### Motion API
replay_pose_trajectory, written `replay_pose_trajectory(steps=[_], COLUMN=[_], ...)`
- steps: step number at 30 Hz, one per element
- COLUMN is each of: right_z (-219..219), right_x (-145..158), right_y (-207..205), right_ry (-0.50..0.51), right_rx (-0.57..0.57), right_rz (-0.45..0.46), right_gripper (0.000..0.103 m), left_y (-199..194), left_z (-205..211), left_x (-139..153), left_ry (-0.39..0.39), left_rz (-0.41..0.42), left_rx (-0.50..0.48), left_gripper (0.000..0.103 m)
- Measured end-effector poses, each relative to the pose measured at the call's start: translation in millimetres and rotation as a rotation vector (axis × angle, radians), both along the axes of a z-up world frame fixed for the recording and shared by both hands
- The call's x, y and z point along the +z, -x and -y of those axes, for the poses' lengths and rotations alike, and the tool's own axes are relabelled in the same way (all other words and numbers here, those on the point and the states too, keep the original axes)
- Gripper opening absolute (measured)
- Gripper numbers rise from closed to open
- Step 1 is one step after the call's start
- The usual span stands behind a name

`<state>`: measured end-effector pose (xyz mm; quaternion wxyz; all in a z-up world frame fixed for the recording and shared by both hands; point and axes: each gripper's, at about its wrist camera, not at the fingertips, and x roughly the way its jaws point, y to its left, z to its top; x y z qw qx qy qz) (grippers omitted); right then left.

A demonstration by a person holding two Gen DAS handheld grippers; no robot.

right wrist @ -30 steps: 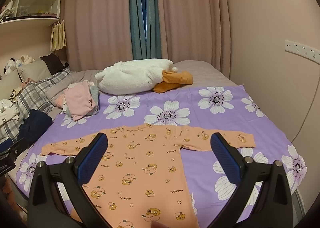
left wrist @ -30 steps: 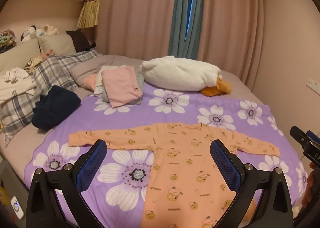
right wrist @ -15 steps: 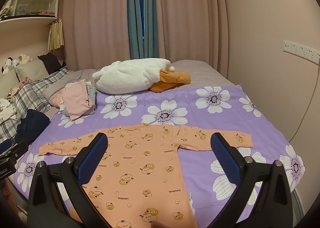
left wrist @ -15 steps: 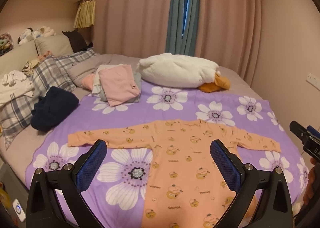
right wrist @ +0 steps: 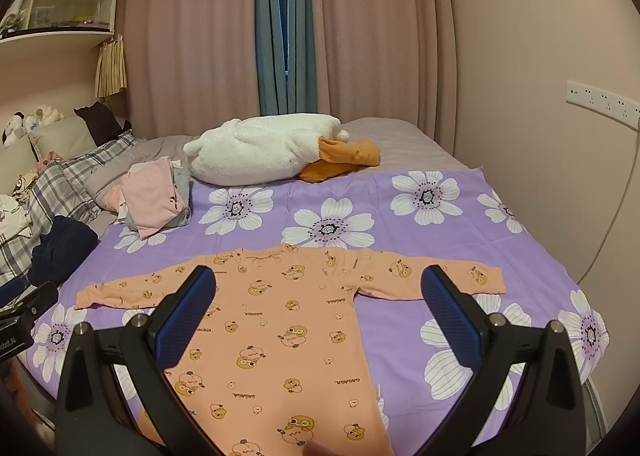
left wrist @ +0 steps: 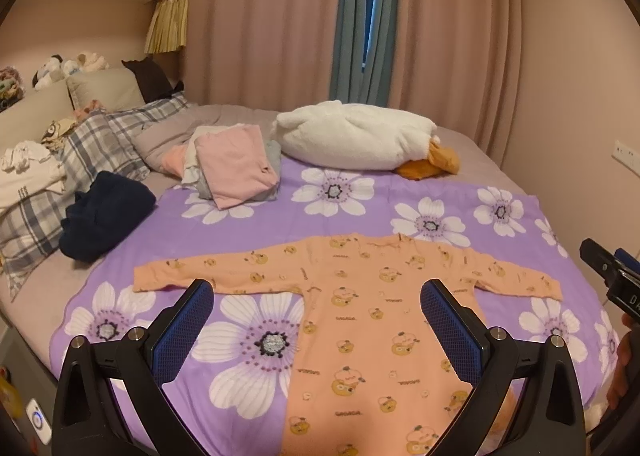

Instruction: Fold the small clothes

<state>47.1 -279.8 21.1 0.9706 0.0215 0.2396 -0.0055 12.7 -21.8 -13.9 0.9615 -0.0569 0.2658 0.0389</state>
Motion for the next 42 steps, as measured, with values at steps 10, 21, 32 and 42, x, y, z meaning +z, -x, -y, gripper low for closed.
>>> replay_pose_trajectory(steps=[10,21,32,42], right_z=[6.4,64.9,161.1,268.1], right_x=[-2.9,-12.1,-66.8,-175.6], right_y=[-2.4,-8.1,-62.3,-124.8], right_ry=[-0.015,-0.09,-0.371,-0.773], right_rx=[-0.002,-0.149,-0.255,-0.473], right_rz=[-0.015,-0.009,-0.113,-0.287], right_gripper=[0.103,0.103,0.103,0.091], left_y=[-30.8,-151.5,-211.5,-204.3], left_z=[-9.9,-47.0,-76.4,-84.3], left_x=[-16.3,-119.0,-227.0,-248.4], left_ry=[0.087,0.404,0.687,0.86], left_rz=[-0.067,-0.218,-0.528,-0.578], left_rx=[-0.033,0.013,-0.077,-0.144], left_gripper=[0.102,0.102,0.092,0.031])
